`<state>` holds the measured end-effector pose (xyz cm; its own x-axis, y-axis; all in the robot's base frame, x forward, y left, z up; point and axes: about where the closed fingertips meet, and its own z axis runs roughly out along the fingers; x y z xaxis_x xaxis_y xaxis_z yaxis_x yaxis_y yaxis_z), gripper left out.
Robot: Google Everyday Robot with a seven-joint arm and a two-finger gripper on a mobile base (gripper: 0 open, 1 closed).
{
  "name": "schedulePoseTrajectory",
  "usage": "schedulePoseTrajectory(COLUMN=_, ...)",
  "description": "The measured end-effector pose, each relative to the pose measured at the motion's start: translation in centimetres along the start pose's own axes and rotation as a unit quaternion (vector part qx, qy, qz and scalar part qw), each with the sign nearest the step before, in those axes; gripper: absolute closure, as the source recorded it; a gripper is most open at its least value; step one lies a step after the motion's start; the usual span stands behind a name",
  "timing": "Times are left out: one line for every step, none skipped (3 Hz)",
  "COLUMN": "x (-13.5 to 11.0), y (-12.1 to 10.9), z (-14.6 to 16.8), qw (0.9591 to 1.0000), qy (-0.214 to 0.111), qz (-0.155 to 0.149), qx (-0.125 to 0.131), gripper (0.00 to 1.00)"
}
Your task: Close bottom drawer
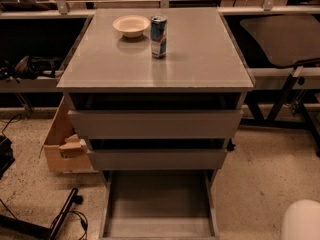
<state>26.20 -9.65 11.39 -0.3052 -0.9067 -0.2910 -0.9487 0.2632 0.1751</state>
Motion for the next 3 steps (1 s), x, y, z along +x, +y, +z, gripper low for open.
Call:
schedulePoseTrajectory(x=-1.4, y=-2.5, z=0.9, qw=0.9991, qy=-0.013, qz=-0.017, qx=0.037, gripper=1.00)
schedulePoseTrajectory(x=-3.3, y=-5.3, z=0.1, qw=0.9957, qy=-0.020, qz=-0.036, qx=0.083, gripper=1.00)
schedulePoseTrajectory(x=-5.2, y=-8.0, z=-1.9, qw=0.9894, qy=-0.028, qz=-0.050, qx=0.133, gripper=1.00)
